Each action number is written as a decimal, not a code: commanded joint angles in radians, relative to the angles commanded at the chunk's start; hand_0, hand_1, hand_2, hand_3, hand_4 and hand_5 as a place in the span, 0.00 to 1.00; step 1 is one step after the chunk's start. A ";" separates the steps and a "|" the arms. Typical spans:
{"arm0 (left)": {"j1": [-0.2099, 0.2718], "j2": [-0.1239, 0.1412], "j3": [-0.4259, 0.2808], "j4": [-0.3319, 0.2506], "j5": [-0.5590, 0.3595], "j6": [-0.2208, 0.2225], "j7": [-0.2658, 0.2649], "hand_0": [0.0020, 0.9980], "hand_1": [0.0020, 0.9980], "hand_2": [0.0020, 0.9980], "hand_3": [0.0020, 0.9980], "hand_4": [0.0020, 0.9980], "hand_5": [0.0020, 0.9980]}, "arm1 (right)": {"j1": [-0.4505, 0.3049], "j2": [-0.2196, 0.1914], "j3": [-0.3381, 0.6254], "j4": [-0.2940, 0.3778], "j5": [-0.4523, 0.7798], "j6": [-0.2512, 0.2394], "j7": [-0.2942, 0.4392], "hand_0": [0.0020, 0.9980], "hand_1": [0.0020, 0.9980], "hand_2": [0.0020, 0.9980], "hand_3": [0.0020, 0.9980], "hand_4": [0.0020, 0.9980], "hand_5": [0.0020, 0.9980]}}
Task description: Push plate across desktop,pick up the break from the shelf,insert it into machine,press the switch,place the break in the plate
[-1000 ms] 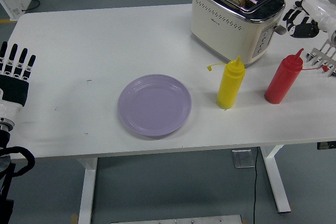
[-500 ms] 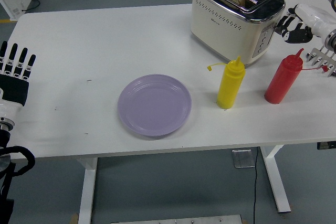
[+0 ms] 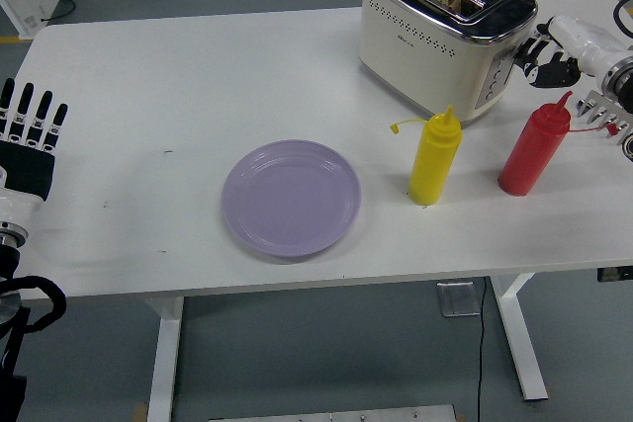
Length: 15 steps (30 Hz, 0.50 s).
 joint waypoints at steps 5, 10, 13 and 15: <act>0.001 -0.001 0.003 0.000 0.000 0.000 0.000 0.86 0.82 0.88 0.78 0.72 1.00 | -0.002 0.006 0.009 -0.017 0.001 -0.006 0.002 0.29 0.39 0.59 0.57 0.40 0.21; 0.003 -0.001 0.003 0.000 -0.001 0.000 -0.001 0.86 0.82 0.88 0.78 0.72 1.00 | -0.004 0.014 0.004 -0.029 0.009 -0.009 0.004 0.29 0.39 0.59 0.57 0.40 0.21; 0.003 -0.001 0.005 0.000 -0.001 0.000 -0.001 0.86 0.82 0.88 0.78 0.72 1.00 | -0.005 0.020 -0.001 -0.038 0.014 -0.010 0.005 0.29 0.39 0.59 0.57 0.41 0.21; 0.003 -0.002 0.006 0.000 -0.001 0.000 -0.001 0.86 0.82 0.88 0.78 0.72 1.00 | -0.006 0.025 -0.003 -0.046 0.018 -0.011 0.006 0.29 0.39 0.59 0.57 0.41 0.21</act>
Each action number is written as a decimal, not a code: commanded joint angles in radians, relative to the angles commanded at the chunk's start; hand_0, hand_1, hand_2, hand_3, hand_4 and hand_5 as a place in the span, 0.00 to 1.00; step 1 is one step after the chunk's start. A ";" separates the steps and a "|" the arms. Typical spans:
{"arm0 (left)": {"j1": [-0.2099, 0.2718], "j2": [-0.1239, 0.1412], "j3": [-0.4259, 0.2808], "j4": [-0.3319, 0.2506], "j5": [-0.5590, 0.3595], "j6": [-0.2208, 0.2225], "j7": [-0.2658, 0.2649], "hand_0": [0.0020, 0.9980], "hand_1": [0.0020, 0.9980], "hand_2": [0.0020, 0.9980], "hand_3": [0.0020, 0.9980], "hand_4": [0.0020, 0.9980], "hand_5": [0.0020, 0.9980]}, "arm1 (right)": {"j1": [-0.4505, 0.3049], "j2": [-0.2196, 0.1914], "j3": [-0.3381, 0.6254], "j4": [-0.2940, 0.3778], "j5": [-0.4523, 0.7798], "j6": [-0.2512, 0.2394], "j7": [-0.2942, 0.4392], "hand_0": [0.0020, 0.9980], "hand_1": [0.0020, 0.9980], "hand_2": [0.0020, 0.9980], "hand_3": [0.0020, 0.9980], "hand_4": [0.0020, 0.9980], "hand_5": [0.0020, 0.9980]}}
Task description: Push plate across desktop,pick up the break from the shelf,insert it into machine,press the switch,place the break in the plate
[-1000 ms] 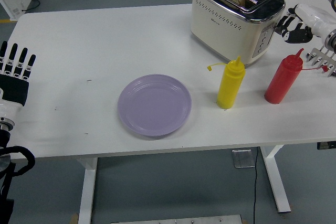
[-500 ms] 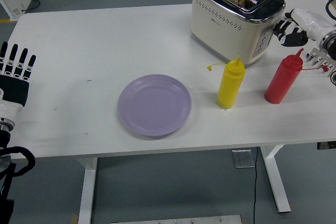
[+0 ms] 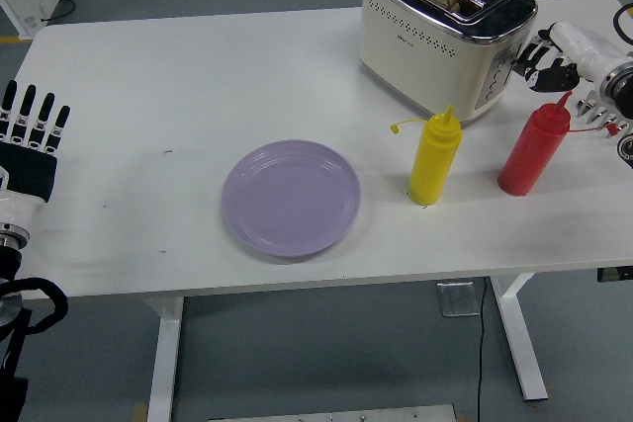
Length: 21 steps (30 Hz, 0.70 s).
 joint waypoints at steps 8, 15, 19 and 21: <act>0.000 -0.001 0.001 0.001 0.000 0.000 0.000 0.86 0.82 0.88 0.78 0.72 1.00 | 0.002 0.012 -0.006 -0.015 0.008 -0.004 0.003 0.29 0.39 0.59 0.57 0.41 0.21; -0.004 -0.001 0.000 0.001 0.000 0.000 0.000 0.86 0.82 0.88 0.78 0.72 1.00 | 0.010 0.026 -0.012 -0.045 0.016 -0.008 0.006 0.28 0.39 0.59 0.57 0.41 0.21; -0.005 0.000 -0.002 0.000 0.000 0.000 0.000 0.86 0.82 0.88 0.78 0.72 1.00 | 0.014 0.030 -0.015 -0.058 0.018 -0.007 0.006 0.28 0.39 0.59 0.57 0.41 0.21; -0.005 0.000 -0.003 0.000 0.000 0.000 0.000 0.86 0.82 0.88 0.78 0.72 1.00 | 0.015 0.031 -0.017 -0.061 0.019 -0.006 0.005 0.28 0.39 0.59 0.57 0.41 0.21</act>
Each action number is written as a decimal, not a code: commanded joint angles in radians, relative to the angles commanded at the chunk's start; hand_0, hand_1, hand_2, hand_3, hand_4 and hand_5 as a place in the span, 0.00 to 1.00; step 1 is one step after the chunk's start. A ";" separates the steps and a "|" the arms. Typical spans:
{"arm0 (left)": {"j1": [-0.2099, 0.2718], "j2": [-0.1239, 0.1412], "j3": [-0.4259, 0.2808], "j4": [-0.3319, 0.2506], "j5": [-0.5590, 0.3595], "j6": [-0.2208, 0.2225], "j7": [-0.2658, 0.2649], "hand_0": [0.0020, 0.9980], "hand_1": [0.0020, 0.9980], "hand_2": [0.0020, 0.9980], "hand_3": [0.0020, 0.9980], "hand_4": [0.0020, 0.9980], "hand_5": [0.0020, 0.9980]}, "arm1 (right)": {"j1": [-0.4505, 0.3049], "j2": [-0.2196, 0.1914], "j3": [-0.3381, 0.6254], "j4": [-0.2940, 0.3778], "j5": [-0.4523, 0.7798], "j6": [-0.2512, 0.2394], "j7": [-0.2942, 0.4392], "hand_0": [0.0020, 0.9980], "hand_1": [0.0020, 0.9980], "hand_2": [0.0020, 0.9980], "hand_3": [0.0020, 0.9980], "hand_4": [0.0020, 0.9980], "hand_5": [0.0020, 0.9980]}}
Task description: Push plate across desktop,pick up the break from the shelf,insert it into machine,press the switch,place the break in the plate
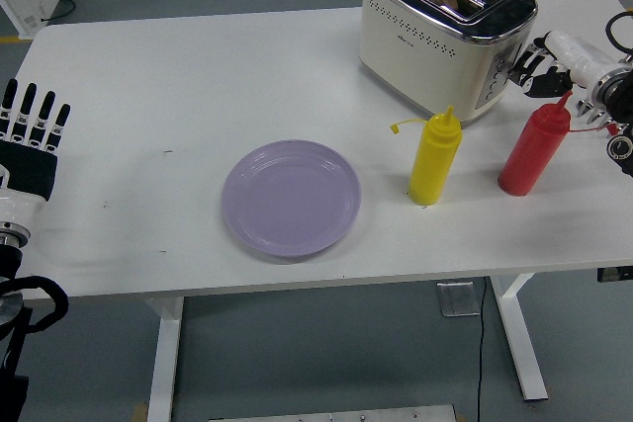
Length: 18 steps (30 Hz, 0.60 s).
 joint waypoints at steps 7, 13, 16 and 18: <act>-0.001 0.000 -0.003 0.000 0.000 0.000 0.000 0.86 0.82 0.88 0.78 0.72 1.00 | 0.000 0.000 0.015 0.003 -0.008 0.001 -0.003 0.28 0.39 0.59 0.57 0.41 0.21; -0.002 0.001 -0.004 0.000 0.000 0.000 -0.001 0.86 0.82 0.88 0.78 0.72 1.00 | -0.003 -0.008 0.046 0.013 -0.017 0.004 -0.007 0.29 0.39 0.59 0.57 0.41 0.21; -0.002 0.001 -0.005 -0.001 0.000 0.000 -0.001 0.86 0.82 0.88 0.78 0.72 1.00 | -0.006 -0.014 0.062 0.022 -0.021 0.007 -0.009 0.29 0.39 0.59 0.57 0.41 0.21; -0.002 0.001 -0.005 0.000 0.000 0.000 -0.001 0.86 0.82 0.88 0.78 0.72 1.00 | -0.008 -0.018 0.074 0.029 -0.025 0.009 -0.010 0.29 0.39 0.59 0.57 0.41 0.21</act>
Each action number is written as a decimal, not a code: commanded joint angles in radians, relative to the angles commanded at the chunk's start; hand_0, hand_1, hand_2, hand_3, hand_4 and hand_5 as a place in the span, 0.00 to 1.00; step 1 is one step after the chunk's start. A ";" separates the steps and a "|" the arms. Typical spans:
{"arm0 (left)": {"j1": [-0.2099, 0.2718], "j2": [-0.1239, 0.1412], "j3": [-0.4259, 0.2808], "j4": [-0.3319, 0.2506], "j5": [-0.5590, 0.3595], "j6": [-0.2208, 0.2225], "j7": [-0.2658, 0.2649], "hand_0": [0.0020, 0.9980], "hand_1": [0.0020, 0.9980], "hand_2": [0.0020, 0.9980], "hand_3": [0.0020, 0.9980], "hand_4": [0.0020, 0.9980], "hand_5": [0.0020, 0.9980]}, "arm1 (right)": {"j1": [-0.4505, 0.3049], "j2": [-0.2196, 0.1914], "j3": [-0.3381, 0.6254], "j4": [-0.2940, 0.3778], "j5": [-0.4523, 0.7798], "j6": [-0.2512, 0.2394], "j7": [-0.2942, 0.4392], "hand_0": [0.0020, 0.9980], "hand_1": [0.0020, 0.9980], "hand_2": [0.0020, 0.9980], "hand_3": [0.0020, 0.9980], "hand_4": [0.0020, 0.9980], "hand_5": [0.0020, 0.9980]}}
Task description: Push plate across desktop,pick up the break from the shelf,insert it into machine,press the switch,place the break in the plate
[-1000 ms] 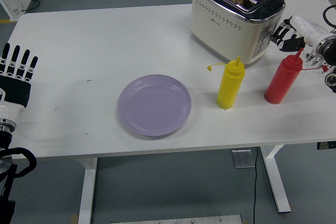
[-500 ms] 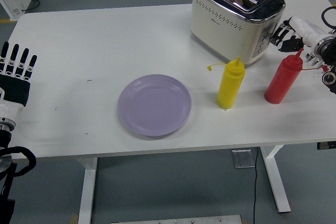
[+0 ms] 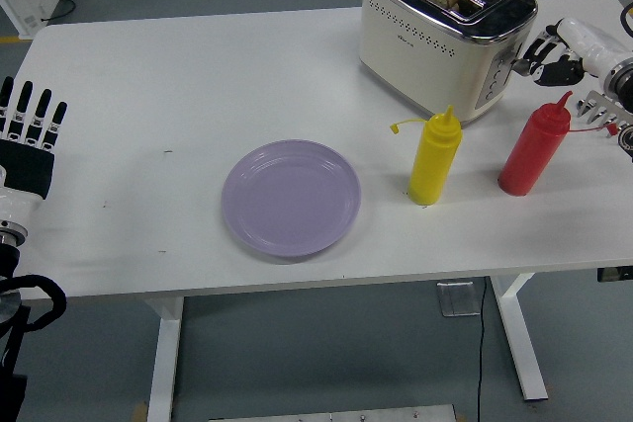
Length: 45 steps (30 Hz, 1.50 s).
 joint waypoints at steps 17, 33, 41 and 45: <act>0.002 0.000 -0.003 0.000 0.001 0.001 0.000 0.86 0.82 0.88 0.78 0.72 1.00 | -0.027 -0.033 0.146 0.074 -0.037 0.009 -0.008 0.29 0.39 0.59 0.58 0.41 0.21; 0.015 0.002 -0.002 -0.001 0.002 0.000 -0.001 0.86 0.82 0.88 0.78 0.72 1.00 | -0.077 -0.014 0.268 0.104 0.144 -0.173 0.091 0.45 0.52 0.71 0.78 0.50 0.27; 0.018 0.002 0.000 -0.001 0.002 0.000 -0.001 0.86 0.82 0.88 0.78 0.72 1.00 | -0.088 -0.007 0.284 0.120 0.314 -0.274 0.145 0.54 0.60 0.75 0.82 0.55 0.31; 0.018 0.002 0.001 0.000 0.002 0.000 -0.001 0.86 0.82 0.88 0.78 0.72 1.00 | -0.089 -0.006 0.287 0.124 0.377 -0.286 0.156 0.61 0.65 0.77 0.83 0.59 0.35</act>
